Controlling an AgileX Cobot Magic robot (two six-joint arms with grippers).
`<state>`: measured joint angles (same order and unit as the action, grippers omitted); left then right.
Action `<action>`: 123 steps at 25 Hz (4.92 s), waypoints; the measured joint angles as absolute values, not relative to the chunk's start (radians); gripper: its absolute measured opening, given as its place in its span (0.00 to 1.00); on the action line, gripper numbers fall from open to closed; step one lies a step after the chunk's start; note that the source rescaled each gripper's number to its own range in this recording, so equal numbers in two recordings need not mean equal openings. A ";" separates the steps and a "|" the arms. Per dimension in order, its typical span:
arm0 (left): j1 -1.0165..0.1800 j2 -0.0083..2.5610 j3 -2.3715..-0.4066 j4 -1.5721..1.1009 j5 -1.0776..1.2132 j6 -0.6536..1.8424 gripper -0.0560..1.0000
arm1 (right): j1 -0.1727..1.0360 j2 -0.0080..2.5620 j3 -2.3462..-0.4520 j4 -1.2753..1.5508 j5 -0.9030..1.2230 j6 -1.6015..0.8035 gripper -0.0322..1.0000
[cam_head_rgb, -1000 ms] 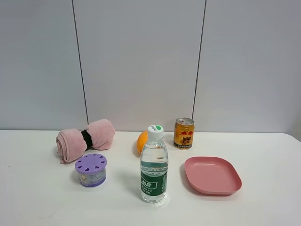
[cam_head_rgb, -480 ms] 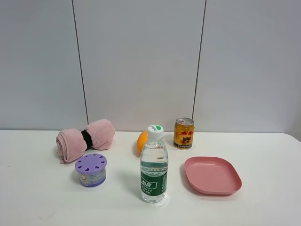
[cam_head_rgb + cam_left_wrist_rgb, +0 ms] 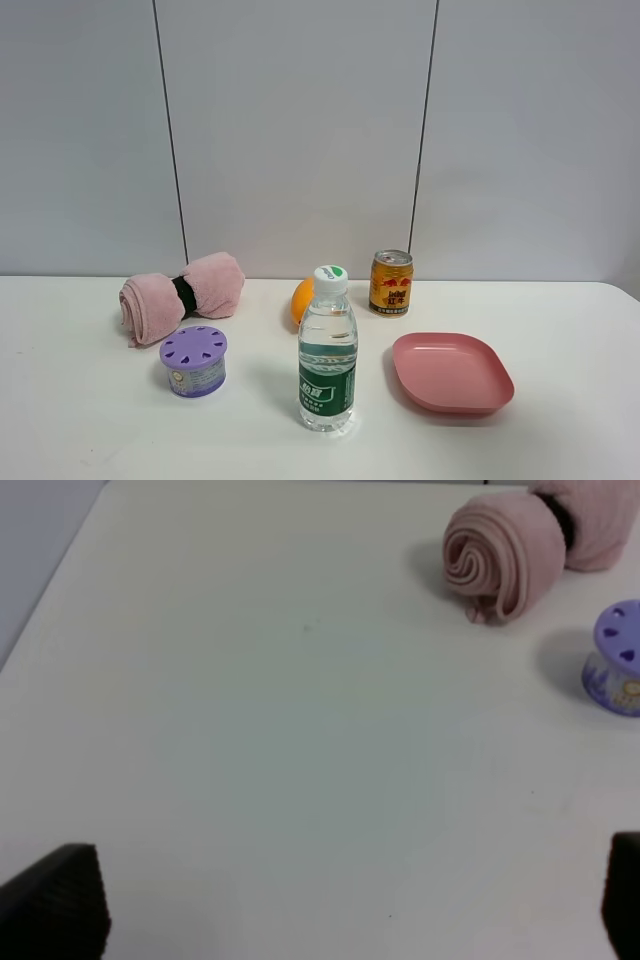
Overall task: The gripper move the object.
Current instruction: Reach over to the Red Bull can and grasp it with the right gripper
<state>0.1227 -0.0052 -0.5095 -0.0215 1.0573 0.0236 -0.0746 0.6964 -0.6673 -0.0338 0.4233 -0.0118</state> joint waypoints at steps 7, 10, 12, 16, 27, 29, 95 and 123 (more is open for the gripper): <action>0.123 -0.005 -0.510 -0.021 1.057 0.024 1.00 | -0.064 0.973 -0.667 -0.076 0.218 -0.007 1.00; 0.123 -0.005 -0.510 -0.021 1.057 0.024 1.00 | 0.008 1.096 -0.667 -0.112 0.092 0.011 1.00; 0.123 -0.005 -0.510 -0.021 1.057 0.024 1.00 | 0.062 1.179 -0.667 -0.130 -0.007 0.016 1.00; 0.123 -0.005 -0.510 -0.021 1.057 0.024 1.00 | 0.153 1.371 -0.667 -0.138 -0.188 0.015 1.00; 0.123 -0.005 -0.510 -0.021 1.057 0.024 1.00 | 0.162 1.766 -0.669 -0.181 -0.609 0.000 1.00; 0.123 -0.005 -0.510 -0.021 1.057 0.024 1.00 | 0.162 1.813 -0.670 -0.181 -0.681 -0.009 1.00; 0.123 -0.005 -0.510 -0.021 1.057 0.024 1.00 | 0.195 2.378 -1.231 -0.337 -0.809 0.068 1.00; 0.123 -0.005 -0.510 -0.021 1.057 0.024 1.00 | 0.216 2.421 -1.330 -0.362 -0.789 0.093 0.06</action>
<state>0.1227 -0.0052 -0.5095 -0.0215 1.0573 0.0236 0.2158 2.4210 -1.3302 -0.3621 -0.7891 0.0930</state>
